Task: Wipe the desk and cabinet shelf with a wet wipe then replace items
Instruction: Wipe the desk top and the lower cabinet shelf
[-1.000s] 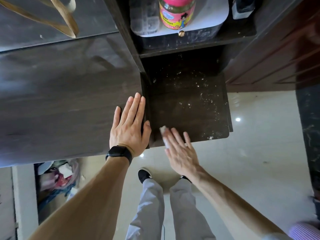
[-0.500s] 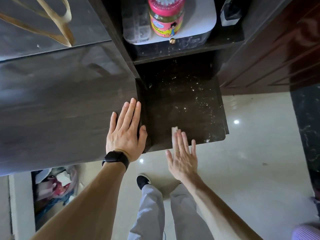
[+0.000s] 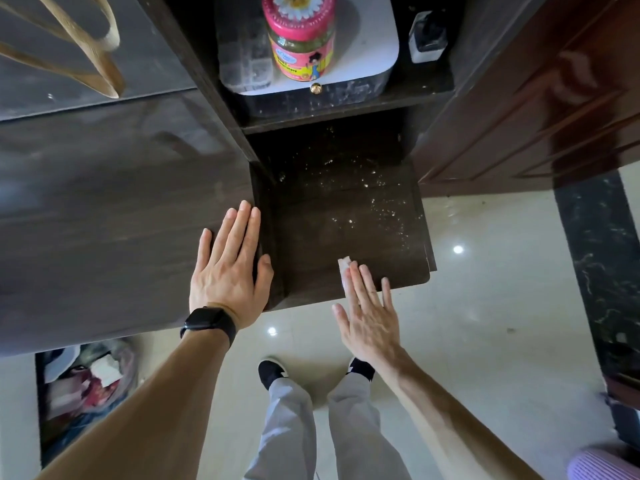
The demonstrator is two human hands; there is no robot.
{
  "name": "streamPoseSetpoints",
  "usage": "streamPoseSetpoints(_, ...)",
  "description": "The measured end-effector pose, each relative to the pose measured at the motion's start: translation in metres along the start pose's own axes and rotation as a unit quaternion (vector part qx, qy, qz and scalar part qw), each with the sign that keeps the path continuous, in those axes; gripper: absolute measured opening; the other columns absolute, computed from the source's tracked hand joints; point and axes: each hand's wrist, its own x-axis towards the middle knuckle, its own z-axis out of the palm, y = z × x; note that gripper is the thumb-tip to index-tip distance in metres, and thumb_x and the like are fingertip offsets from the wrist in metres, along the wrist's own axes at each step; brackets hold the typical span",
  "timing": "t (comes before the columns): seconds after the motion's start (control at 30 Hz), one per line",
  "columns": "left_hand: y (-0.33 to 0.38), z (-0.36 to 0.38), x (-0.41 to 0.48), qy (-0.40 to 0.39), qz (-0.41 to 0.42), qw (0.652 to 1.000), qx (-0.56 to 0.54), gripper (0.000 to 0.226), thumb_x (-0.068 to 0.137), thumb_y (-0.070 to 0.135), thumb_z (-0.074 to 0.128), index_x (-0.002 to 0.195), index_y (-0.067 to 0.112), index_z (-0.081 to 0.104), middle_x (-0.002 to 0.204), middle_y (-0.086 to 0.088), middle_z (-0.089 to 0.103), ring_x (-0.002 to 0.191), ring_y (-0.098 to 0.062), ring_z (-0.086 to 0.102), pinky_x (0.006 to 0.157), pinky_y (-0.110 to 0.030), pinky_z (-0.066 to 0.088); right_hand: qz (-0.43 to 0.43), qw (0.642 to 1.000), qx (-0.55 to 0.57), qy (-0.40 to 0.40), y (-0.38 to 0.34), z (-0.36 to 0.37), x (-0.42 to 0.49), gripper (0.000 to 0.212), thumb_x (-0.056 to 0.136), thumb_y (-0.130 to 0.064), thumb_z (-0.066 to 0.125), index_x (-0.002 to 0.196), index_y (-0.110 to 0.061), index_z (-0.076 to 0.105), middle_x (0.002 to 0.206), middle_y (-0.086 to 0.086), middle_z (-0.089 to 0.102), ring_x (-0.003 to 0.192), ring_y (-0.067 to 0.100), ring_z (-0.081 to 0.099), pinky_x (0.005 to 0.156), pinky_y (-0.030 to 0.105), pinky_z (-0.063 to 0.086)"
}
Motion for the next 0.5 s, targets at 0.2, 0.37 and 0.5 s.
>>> streamPoseSetpoints(0.2,0.002,0.001,0.002,0.002,0.013,1.0,0.0,0.065,0.098,0.039,0.025,0.158,0.024,0.005,0.165,0.009,-0.003,0.152,-0.009,-0.006,0.124,-0.044,0.005,0.225,0.974,0.021,0.005,0.086,-0.02,0.002,0.07,0.1,-0.053,0.005,0.157,-0.013,-0.01,0.166,0.003,-0.011,0.152,0.017,-0.013,0.123,0.052,0.001)
streamPoseSetpoints(0.37,0.005,0.003,-0.009,-0.008,0.041,0.999,0.001,0.065,0.098,0.039,0.027,0.158,0.022,0.009,0.166,0.008,0.002,0.152,-0.01,-0.003,0.124,-0.043,0.006,0.293,0.949,0.096,0.069,0.048,-0.026,0.034,0.073,0.102,-0.049,0.019,0.156,0.0,0.01,0.165,0.016,0.009,0.153,0.028,0.009,0.12,0.057,0.018)
streamPoseSetpoints(0.5,-0.004,-0.007,0.011,0.035,-0.015,0.999,-0.005,0.065,0.097,0.038,0.028,0.158,0.022,0.011,0.166,0.008,0.004,0.152,-0.01,-0.001,0.124,-0.044,0.008,0.179,0.979,0.079,0.065,0.018,-0.053,0.113,0.075,0.102,-0.053,0.02,0.156,-0.003,0.006,0.166,0.014,0.005,0.153,0.027,0.004,0.123,0.054,0.011)
